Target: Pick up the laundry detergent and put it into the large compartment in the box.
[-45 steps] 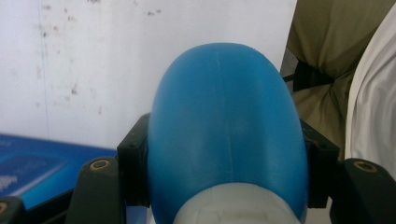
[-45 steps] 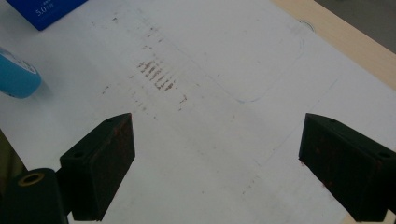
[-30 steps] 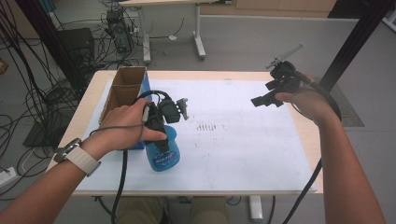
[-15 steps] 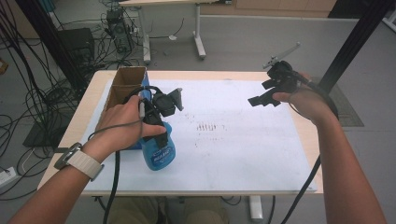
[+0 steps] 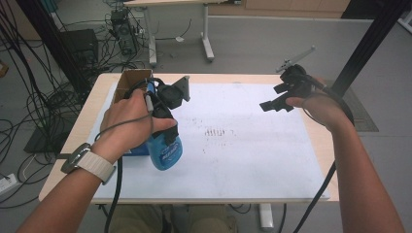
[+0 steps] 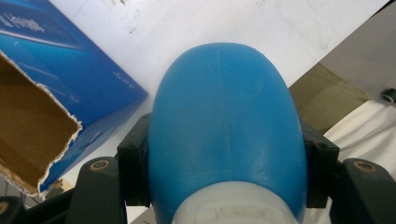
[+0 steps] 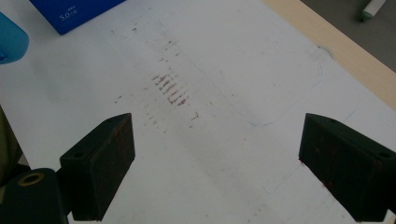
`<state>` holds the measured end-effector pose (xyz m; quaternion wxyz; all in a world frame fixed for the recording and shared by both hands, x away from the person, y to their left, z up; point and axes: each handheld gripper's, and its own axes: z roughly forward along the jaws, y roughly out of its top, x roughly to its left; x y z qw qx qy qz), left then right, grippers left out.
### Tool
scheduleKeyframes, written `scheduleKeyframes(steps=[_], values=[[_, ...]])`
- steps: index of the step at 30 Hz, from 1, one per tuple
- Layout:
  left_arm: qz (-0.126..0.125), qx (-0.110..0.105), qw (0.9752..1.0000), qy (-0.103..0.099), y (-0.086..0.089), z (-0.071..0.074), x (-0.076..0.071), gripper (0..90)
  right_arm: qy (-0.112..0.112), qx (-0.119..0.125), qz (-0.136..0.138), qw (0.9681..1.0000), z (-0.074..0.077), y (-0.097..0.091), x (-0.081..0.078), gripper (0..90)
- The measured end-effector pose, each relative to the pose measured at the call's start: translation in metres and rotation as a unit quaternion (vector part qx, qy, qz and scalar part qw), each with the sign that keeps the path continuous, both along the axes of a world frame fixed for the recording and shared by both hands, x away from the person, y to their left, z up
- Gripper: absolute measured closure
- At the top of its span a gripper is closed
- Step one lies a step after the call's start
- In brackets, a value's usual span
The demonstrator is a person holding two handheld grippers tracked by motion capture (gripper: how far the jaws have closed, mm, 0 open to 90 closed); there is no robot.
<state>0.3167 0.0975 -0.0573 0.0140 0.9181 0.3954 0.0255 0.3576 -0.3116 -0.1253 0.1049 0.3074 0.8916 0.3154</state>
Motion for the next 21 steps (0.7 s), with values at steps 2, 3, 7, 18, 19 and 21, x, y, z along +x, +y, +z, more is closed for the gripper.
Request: scheduleKeyframes(steps=[2, 3, 7, 18, 19, 21], values=[[0.016, 0.0, 0.9999, -0.004, 0.001, 0.004, 0.0, 37.0, -0.001, 0.003, 0.002, 1.0, 0.0, -0.001, 0.001, 10.8], [0.02, 0.003, 0.9998, -0.002, 0.001, 0.006, 0.001, 37.0, -0.002, 0.003, 0.003, 1.0, 0.001, -0.001, 0.001, 10.8], [0.04, 0.002, 0.9992, -0.002, 0.005, 0.011, 0.003, 37.0, -0.003, 0.004, 0.002, 1.0, 0.002, -0.001, 0.001, 10.8], [0.097, 0.005, 0.9952, -0.004, 0.016, 0.031, 0.011, 37.0, -0.004, 0.007, 0.003, 1.0, 0.001, 0.002, 0.008, 10.7], [0.101, 0.004, 0.9948, -0.002, 0.016, 0.034, 0.012, 37.0, -0.003, 0.008, 0.003, 1.0, 0.001, 0.002, 0.009, 10.8], [0.106, 0.003, 0.9944, -0.002, 0.017, 0.036, 0.013, 37.0, -0.003, 0.008, 0.004, 1.0, 0.001, 0.002, 0.01, 10.8]])
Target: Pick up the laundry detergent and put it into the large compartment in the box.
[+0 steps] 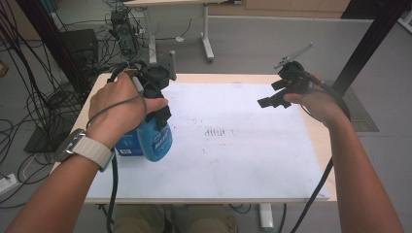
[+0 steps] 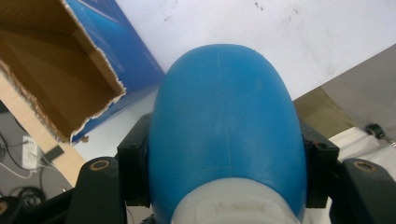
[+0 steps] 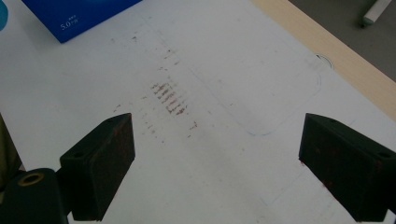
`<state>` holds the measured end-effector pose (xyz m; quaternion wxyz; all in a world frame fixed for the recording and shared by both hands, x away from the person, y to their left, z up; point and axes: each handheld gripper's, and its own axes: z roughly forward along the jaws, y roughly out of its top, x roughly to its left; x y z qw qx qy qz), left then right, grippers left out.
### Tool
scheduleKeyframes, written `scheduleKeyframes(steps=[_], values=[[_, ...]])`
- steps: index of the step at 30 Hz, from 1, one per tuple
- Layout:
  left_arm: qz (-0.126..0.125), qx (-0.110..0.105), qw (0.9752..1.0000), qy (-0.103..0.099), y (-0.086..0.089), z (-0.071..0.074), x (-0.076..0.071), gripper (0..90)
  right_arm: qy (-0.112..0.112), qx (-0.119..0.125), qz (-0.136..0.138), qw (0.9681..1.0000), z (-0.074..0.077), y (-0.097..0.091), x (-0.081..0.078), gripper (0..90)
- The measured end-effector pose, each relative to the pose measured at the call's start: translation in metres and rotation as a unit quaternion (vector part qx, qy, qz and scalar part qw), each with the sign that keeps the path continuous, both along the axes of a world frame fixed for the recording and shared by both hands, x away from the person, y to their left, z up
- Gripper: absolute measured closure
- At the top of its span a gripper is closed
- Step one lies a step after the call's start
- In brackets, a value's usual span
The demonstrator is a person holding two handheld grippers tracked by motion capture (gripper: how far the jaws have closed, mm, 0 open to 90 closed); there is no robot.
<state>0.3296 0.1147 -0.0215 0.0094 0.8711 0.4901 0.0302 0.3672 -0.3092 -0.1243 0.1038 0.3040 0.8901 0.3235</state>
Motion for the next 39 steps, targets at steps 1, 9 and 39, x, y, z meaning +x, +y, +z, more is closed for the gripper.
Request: scheduleKeyframes(steps=[1, 9, 39], values=[[0.003, 0.001, 1.0, 0.001, 0.0, 0.003, 0.001, 37.0, 0.0, 0.0, 0.002, 1.0, 0.0, 0.0, 0.001, 10.8], [0.023, -0.002, 0.9997, 0.004, 0.003, 0.024, 0.008, 37.0, 0.003, -0.003, 0.005, 1.0, -0.003, 0.002, 0.009, 10.8], [0.101, -0.018, 0.9946, -0.012, 0.026, 0.092, 0.026, 37.1, 0.01, 0.0, -0.006, 0.9999, -0.004, -0.009, 0.028, 10.7]])
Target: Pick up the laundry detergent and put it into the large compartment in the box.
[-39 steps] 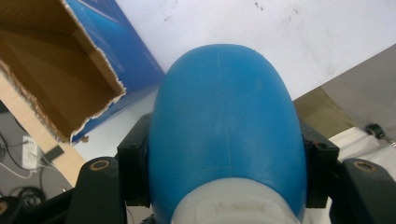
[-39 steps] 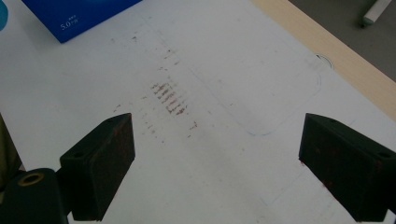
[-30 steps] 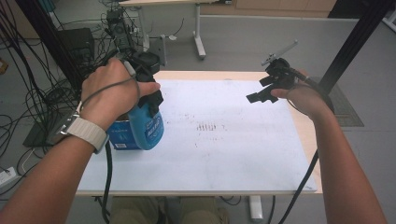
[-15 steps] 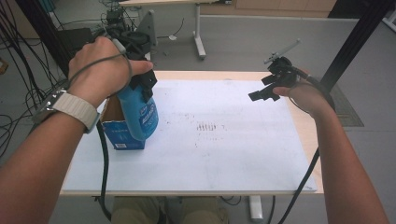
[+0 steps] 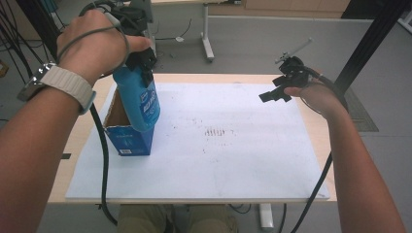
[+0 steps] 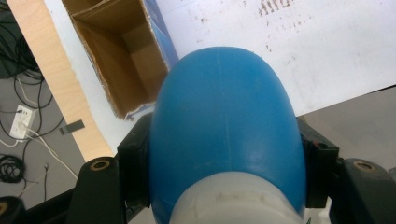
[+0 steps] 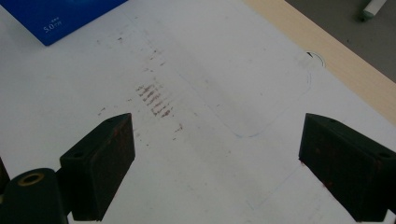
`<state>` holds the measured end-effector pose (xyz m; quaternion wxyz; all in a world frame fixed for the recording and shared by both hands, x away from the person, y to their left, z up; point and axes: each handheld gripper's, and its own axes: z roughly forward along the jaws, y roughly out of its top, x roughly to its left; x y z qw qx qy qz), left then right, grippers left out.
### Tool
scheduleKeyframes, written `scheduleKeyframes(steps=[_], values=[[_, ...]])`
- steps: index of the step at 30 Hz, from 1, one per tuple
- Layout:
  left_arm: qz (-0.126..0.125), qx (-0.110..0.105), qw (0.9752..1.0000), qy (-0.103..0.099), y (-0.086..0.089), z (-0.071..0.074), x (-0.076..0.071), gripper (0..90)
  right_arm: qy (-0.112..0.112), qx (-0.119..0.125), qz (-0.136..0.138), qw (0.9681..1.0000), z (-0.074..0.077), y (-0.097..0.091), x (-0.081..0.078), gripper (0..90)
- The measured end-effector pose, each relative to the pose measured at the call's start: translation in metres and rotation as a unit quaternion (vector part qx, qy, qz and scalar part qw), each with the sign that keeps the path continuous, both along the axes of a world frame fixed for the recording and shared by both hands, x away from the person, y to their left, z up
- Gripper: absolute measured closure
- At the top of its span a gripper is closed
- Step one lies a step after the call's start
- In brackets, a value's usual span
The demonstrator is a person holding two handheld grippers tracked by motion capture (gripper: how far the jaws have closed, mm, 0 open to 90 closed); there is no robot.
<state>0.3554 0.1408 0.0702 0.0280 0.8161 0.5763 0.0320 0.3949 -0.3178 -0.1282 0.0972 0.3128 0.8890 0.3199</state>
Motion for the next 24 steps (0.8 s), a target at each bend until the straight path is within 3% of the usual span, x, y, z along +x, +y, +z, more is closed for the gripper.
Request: scheduleKeyframes(steps=[16, 24], values=[[0.025, -0.011, 0.9996, -0.003, 0.008, 0.004, 0.006, 37.1, -0.004, 0.002, -0.005, 1.0, 0.001, 0.0, 0.001, 10.7], [0.032, -0.006, 0.9995, -0.002, 0.009, 0.003, 0.011, 37.1, -0.005, 0.002, -0.002, 1.0, 0.0, 0.0, 0.002, 10.7]])
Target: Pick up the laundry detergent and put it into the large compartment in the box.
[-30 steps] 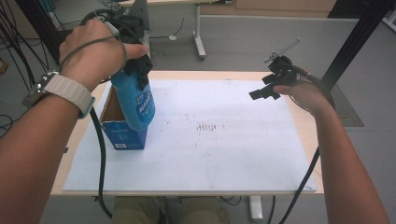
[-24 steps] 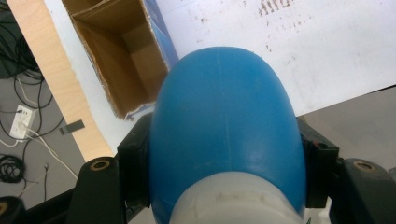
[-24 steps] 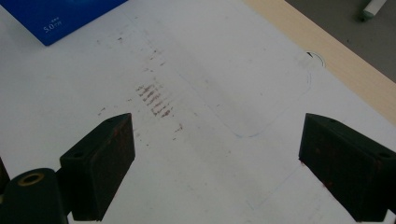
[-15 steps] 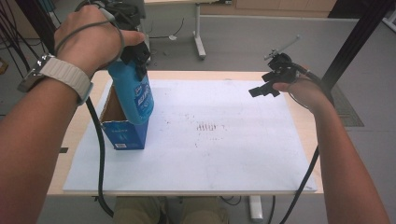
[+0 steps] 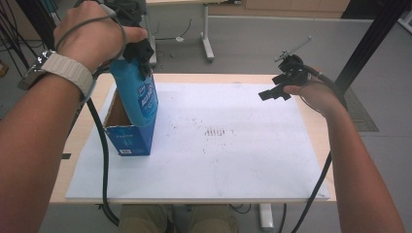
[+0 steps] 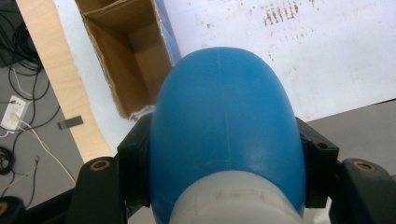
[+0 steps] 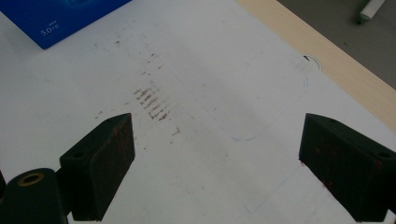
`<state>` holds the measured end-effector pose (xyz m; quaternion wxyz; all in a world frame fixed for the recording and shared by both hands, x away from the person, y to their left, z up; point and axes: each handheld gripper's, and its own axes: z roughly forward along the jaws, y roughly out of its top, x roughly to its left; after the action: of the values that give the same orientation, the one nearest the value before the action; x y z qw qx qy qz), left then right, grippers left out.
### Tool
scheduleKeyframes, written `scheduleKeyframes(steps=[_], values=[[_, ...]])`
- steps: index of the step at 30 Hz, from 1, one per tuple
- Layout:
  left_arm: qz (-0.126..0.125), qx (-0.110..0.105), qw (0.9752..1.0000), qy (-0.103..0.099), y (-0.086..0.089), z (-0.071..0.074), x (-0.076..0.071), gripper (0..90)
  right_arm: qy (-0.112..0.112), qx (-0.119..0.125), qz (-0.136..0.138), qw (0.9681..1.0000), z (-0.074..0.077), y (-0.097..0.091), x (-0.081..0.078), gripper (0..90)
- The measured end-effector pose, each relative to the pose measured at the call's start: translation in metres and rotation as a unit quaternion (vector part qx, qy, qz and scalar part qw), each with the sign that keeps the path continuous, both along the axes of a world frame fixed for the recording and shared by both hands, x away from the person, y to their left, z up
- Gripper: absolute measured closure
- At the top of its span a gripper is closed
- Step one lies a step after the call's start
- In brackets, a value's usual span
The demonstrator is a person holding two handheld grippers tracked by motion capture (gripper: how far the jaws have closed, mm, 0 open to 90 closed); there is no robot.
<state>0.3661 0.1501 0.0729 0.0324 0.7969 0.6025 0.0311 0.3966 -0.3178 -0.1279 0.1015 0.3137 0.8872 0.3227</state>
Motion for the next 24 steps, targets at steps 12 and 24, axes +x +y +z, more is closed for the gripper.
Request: scheduleKeyframes(steps=[12, 24], values=[[0.011, -0.01, 0.9999, -0.001, 0.011, -0.005, 0.013, 37.1, 0.0, 0.002, 0.001, 1.0, -0.003, 0.003, 0.005, 10.7], [0.028, -0.012, 0.9995, -0.011, 0.03, -0.001, 0.018, 37.1, -0.001, 0.003, -0.007, 1.0, -0.002, 0.001, 0.007, 10.7]])
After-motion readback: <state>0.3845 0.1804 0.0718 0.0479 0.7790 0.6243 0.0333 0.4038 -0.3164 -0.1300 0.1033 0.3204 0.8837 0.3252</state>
